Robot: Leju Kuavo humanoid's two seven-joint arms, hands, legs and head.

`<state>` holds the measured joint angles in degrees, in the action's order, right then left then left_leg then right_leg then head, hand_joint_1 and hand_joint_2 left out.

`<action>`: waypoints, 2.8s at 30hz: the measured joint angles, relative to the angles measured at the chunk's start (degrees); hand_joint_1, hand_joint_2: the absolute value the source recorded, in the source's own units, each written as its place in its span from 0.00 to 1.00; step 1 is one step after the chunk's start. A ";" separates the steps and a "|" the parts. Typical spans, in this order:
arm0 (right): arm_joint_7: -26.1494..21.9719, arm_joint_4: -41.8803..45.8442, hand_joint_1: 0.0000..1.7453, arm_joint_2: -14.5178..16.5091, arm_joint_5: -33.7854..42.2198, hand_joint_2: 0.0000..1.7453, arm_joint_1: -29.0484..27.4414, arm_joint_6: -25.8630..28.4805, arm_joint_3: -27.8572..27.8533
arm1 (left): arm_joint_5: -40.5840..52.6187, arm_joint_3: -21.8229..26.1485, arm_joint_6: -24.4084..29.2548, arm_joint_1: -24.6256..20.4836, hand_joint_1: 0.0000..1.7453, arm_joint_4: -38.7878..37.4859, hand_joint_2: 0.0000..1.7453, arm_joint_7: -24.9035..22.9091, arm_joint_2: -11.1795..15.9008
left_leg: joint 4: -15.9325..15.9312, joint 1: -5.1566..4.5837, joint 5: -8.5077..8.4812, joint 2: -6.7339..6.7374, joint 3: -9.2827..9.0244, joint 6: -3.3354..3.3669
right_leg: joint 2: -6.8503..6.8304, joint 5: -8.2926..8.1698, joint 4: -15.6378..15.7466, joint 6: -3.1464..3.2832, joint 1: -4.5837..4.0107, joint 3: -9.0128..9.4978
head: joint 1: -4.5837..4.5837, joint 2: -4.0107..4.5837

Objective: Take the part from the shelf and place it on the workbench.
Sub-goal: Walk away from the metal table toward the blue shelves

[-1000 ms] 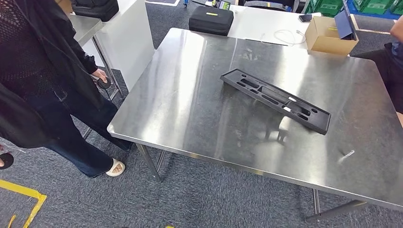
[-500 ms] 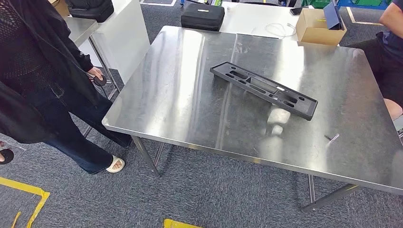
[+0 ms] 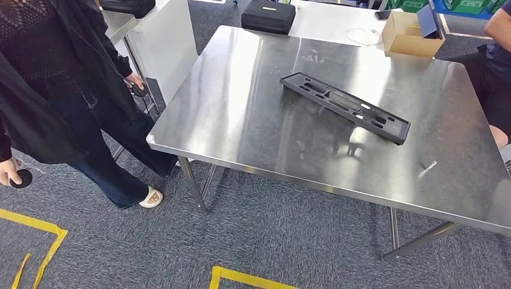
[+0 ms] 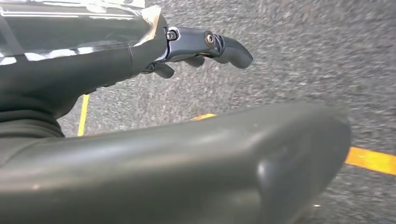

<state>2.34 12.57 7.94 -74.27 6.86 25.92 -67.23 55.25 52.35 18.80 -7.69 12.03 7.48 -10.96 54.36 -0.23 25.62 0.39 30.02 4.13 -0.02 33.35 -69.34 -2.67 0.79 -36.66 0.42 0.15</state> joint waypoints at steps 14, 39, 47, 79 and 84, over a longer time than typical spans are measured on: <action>0.15 -0.06 0.00 -0.18 -0.19 0.00 0.38 0.24 0.16 | -0.19 0.02 0.25 0.33 0.00 -0.05 0.00 0.37 -0.05 | 10.48 0.18 5.21 -0.32 7.45 -3.28 | -0.01 -6.39 15.61 2.13 0.22 9.11 | -0.75 0.00; 0.40 -0.09 0.00 -0.18 -0.55 0.00 0.61 0.52 1.40 | -0.62 0.04 0.34 0.18 0.00 -0.09 0.00 0.88 -0.14 | 1.25 -0.28 -3.86 0.14 4.46 -1.75 | 0.09 -2.95 16.28 -0.55 -0.64 13.37 | -0.47 0.00; 0.14 -0.13 0.00 -0.13 -0.07 0.00 0.57 0.59 1.40 | -0.65 0.10 0.42 0.50 0.00 -0.10 0.00 0.98 -0.09 | 18.34 0.54 7.81 -0.29 9.31 -3.73 | -0.46 -6.84 15.70 2.45 -0.16 8.69 | -0.92 0.00; -1.50 -0.20 0.00 -0.37 2.20 0.00 1.01 -0.50 1.36 | -0.17 0.13 0.28 0.42 0.00 -0.14 0.00 1.33 -0.05 | 18.66 1.05 6.10 -0.30 8.39 -4.36 | -0.56 -7.37 15.82 2.33 -0.13 7.88 | -1.04 0.00; -1.60 -0.19 0.00 -0.44 2.30 0.00 1.14 -0.48 1.36 | -0.17 0.11 0.27 0.11 0.00 -0.14 0.00 1.31 -0.07 | 2.72 1.37 4.27 -0.63 -2.85 -4.44 | -0.57 -8.57 13.35 0.79 -0.20 4.78 | -1.05 0.00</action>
<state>0.74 12.38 7.50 -71.97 8.00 25.44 -65.88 55.08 52.46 19.07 -7.58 11.89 8.79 -11.03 57.08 1.14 29.89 -0.23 27.17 -0.31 -0.59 24.78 -55.99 -1.88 0.59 -31.88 -0.63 0.15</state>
